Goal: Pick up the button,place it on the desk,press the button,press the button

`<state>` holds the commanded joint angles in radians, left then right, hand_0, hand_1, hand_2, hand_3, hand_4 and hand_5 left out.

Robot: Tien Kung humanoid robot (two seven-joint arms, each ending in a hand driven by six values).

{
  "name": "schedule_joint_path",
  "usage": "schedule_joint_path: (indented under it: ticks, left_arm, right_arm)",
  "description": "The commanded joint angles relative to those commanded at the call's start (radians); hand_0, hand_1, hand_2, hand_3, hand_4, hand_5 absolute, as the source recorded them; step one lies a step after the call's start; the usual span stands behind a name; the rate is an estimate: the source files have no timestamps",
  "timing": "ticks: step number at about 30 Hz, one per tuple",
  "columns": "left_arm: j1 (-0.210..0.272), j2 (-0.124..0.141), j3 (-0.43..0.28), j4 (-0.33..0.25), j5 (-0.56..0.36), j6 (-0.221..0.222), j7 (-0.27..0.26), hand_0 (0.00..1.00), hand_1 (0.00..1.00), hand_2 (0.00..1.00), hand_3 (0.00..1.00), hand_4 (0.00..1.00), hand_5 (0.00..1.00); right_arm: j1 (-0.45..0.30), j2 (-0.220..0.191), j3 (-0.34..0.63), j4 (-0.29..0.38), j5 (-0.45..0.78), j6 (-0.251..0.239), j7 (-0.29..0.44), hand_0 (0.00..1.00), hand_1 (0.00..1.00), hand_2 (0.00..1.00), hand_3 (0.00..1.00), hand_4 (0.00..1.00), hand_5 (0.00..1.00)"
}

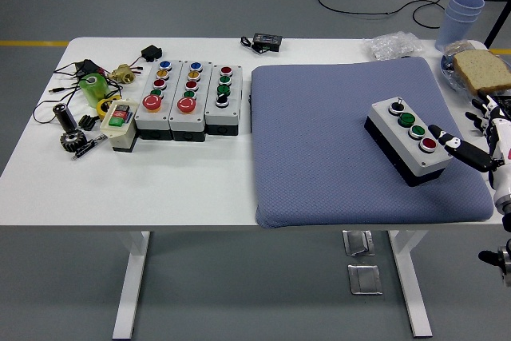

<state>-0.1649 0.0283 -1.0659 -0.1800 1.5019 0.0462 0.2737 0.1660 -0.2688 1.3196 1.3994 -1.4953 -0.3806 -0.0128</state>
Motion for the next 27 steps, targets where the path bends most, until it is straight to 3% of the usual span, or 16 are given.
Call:
schedule_joint_path:
  ticks: [2, 6, 8, 15, 21, 27]
  left_arm:
    - [-0.001, 0.000, 0.001, 0.000, -0.001, 0.000, 0.000, 0.666, 0.659, 0.662, 0.597, 0.352, 0.926]
    - [-0.005, 0.003, -0.007, 0.000, -0.004, 0.002, 0.000, 0.666, 0.659, 0.662, 0.595, 0.352, 0.927]
    - [-0.008, 0.004, -0.006, 0.000, -0.005, 0.002, 0.000, 0.666, 0.659, 0.662, 0.595, 0.352, 0.927]
    - [-0.015, 0.006, -0.004, 0.000, -0.011, 0.003, -0.001, 0.666, 0.659, 0.662, 0.597, 0.351, 0.926]
    - [-0.021, 0.007, 0.000, 0.000, -0.022, 0.005, -0.003, 0.666, 0.659, 0.663, 0.597, 0.352, 0.926]
    - [-0.025, 0.006, 0.001, 0.000, -0.022, 0.004, -0.002, 0.666, 0.659, 0.662, 0.596, 0.353, 0.927]
  right_arm:
    - [0.003, -0.003, -0.005, 0.009, -0.052, 0.001, -0.013, 0.949, 0.873, 0.956, 0.982, 0.998, 0.299]
    - [0.037, -0.016, -0.040, 0.043, -0.233, 0.032, -0.107, 0.952, 0.884, 0.959, 0.977, 0.998, 0.310]
    - [0.055, -0.017, -0.060, 0.043, -0.293, 0.016, -0.126, 0.952, 0.884, 0.959, 0.977, 0.998, 0.310]
    - [0.113, -0.003, -0.134, 0.026, -0.328, 0.017, -0.171, 0.952, 0.885, 0.958, 0.969, 0.998, 0.312]
    - [0.182, 0.022, -0.182, -0.036, -0.322, 0.016, -0.186, 0.954, 0.896, 0.958, 0.967, 0.998, 0.316]
    - [0.260, 0.055, -0.215, -0.143, -0.372, 0.025, -0.203, 0.955, 0.897, 0.958, 0.965, 0.998, 0.312]
